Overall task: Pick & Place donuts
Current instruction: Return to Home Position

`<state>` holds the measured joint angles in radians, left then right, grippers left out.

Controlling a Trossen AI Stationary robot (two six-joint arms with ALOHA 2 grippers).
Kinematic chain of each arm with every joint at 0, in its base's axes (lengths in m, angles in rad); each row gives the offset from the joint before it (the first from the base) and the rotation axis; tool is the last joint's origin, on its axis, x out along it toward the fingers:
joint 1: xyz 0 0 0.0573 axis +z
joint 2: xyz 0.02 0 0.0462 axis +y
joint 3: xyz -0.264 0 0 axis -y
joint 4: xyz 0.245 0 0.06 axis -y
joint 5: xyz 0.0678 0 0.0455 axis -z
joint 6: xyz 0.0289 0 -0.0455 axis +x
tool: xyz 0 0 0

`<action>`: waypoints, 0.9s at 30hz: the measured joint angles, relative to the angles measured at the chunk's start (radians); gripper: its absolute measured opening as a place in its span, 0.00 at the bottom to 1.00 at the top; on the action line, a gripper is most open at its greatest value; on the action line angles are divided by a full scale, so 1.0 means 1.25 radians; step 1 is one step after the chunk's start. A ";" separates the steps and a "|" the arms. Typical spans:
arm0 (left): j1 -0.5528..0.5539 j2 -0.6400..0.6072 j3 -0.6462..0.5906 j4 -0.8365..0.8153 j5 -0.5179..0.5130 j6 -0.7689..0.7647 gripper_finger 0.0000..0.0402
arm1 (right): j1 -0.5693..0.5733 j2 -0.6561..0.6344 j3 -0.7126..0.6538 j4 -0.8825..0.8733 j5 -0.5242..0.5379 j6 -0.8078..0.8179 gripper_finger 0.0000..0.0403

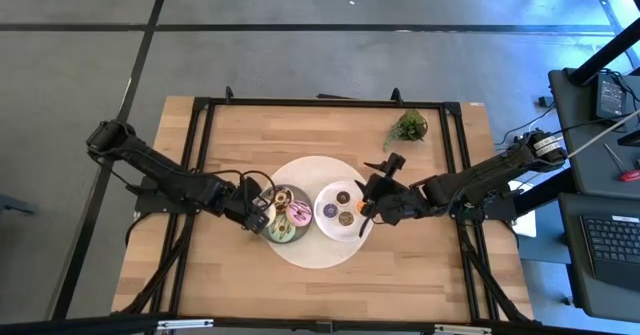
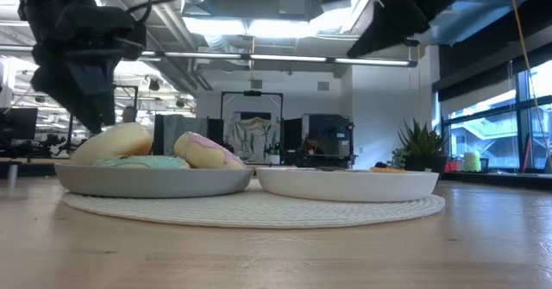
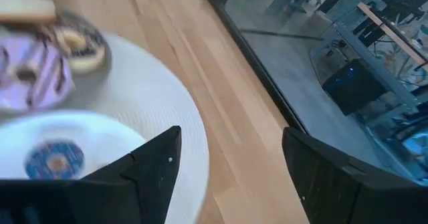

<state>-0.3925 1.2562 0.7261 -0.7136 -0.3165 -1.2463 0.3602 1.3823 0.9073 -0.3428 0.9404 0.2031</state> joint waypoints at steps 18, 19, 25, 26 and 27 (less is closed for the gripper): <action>0.006 -0.041 0.000 0.142 -0.144 0.279 0.49 | 0.024 -0.054 -0.182 -0.011 -0.250 0.256 0.65; 0.018 -0.042 0.000 0.175 -0.122 0.322 0.49 | 0.015 -0.062 -0.191 0.043 -0.309 0.212 0.65; 0.075 -0.044 0.000 0.448 0.022 0.634 0.49 | -0.022 -0.101 -0.227 0.349 -0.530 -0.070 0.65; 0.080 -0.044 0.000 0.487 0.059 0.681 0.49 | -0.028 -0.111 -0.235 0.359 -0.529 -0.087 0.65; 0.082 -0.044 0.000 0.521 0.087 0.719 0.49 | -0.035 -0.121 -0.242 0.364 -0.529 -0.098 0.65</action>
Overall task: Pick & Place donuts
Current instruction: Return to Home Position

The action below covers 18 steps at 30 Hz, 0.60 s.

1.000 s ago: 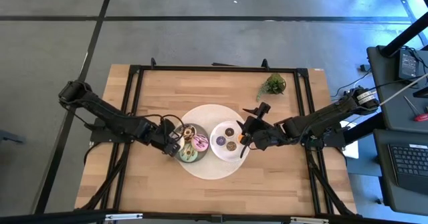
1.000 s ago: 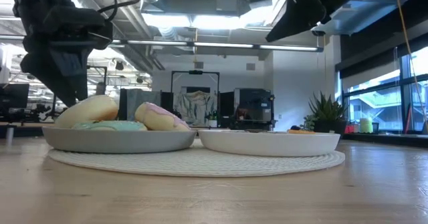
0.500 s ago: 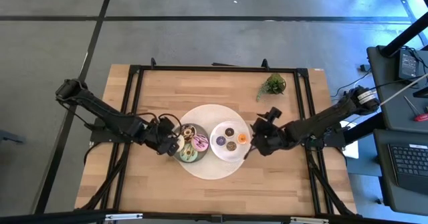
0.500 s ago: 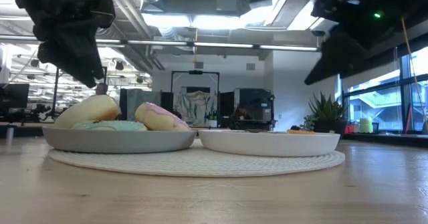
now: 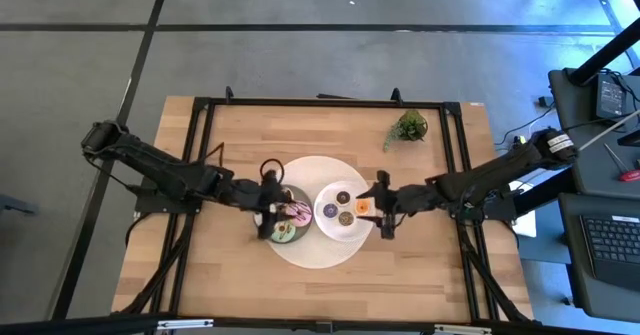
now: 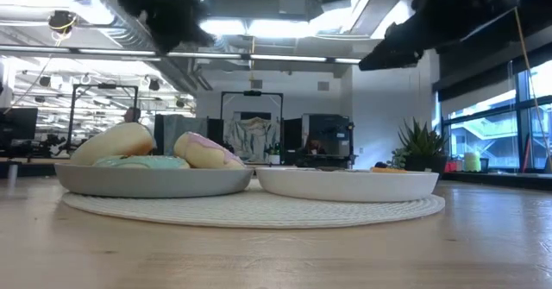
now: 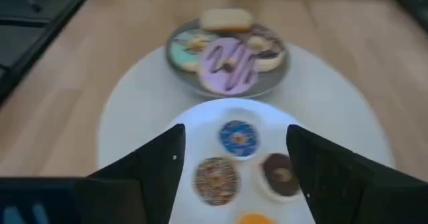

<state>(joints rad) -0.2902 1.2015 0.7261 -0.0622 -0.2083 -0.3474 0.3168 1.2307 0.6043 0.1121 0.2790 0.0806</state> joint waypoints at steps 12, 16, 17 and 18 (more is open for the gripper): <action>0.053 -0.201 -0.228 0.321 0.106 0.078 0.49 | -0.004 -0.326 -0.220 0.077 0.000 -0.028 0.65; 0.100 -0.363 -0.335 0.333 0.118 0.047 0.49 | -0.004 -0.455 -0.245 -0.003 0.071 -0.063 0.65; 0.111 -0.403 -0.359 0.331 0.118 0.043 0.49 | -0.004 -0.483 -0.249 -0.024 0.072 -0.047 0.65; 0.121 -0.439 -0.379 0.330 0.118 0.040 0.49 | -0.004 -0.510 -0.253 -0.046 0.068 -0.034 0.65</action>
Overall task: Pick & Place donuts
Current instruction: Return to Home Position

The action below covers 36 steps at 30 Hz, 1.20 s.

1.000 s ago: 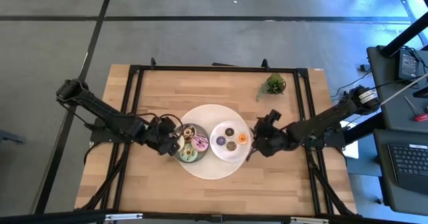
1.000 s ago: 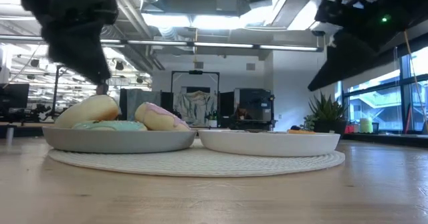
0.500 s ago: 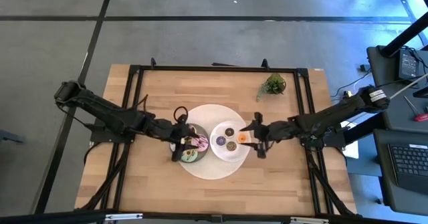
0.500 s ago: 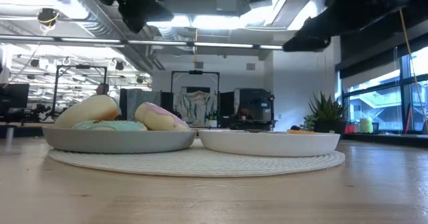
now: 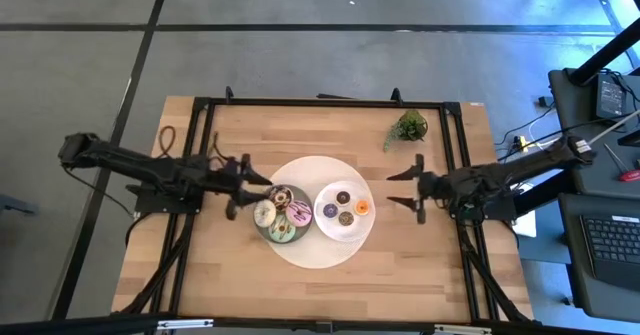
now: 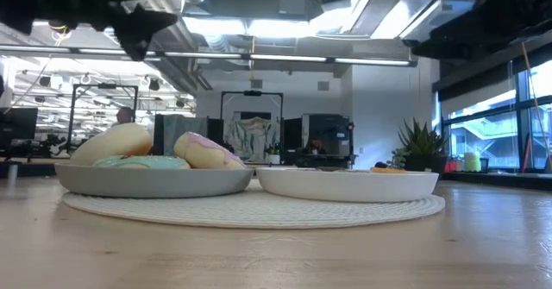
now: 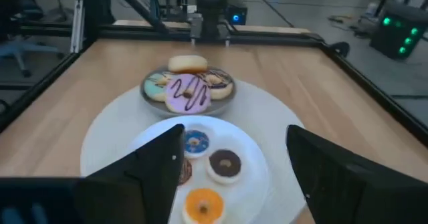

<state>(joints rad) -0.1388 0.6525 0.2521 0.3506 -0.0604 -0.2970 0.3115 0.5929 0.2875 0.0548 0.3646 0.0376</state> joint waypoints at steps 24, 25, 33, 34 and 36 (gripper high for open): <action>0.103 -0.502 -0.105 -0.317 -0.022 0.024 0.49 | -0.002 -0.473 -0.026 -0.299 -0.033 0.005 0.65; 0.103 -0.519 -0.105 -0.337 -0.022 0.024 0.49 | -0.002 -0.473 -0.026 -0.302 -0.030 0.004 0.65; 0.103 -0.522 -0.125 -0.312 -0.061 0.025 0.49 | -0.002 -0.473 -0.026 -0.306 -0.014 0.007 0.65; 0.103 -0.522 -0.139 -0.293 -0.061 0.028 0.49 | -0.002 -0.473 -0.026 -0.306 -0.014 0.007 0.65; 0.103 -0.522 -0.156 -0.258 -0.061 0.032 0.49 | -0.002 -0.473 -0.026 -0.306 -0.014 0.007 0.65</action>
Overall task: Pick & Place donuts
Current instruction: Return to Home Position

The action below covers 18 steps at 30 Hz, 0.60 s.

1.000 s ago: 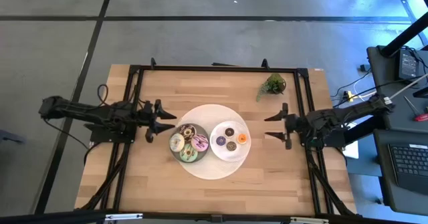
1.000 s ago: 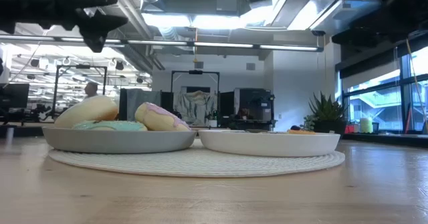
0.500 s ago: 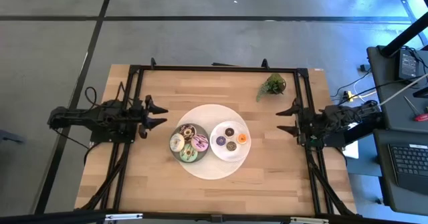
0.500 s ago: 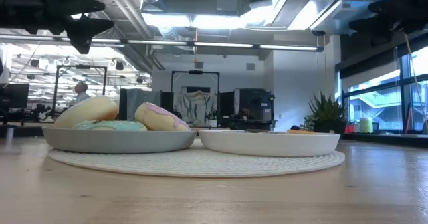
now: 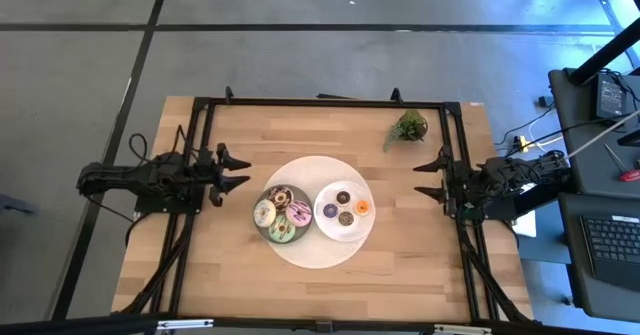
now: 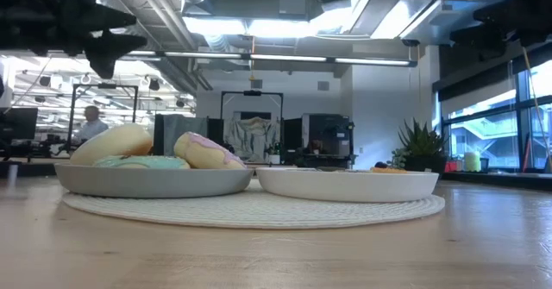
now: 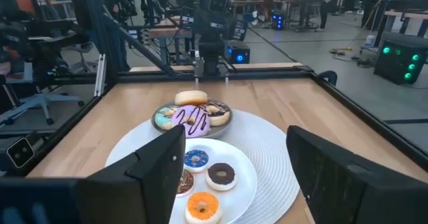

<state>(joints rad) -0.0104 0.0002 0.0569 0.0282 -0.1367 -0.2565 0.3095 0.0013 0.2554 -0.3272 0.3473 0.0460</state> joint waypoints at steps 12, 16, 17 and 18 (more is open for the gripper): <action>0.000 0.000 -0.033 0.025 -0.006 -0.008 0.49 | 0.000 0.000 -0.040 0.048 0.001 -0.001 0.65; 0.000 0.005 -0.039 0.038 -0.010 -0.011 0.49 | 0.000 0.000 -0.070 0.076 0.011 -0.001 0.65; 0.000 0.005 -0.039 0.034 -0.012 -0.011 0.49 | 0.000 0.000 -0.073 0.076 0.015 0.000 0.65; 0.000 0.003 -0.039 0.037 -0.015 -0.009 0.49 | 0.000 0.000 -0.074 0.077 0.019 0.001 0.65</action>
<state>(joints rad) -0.0101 0.0036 0.0086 0.0740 -0.1552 -0.2676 0.3096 0.0015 0.1631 -0.2308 0.3710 0.0467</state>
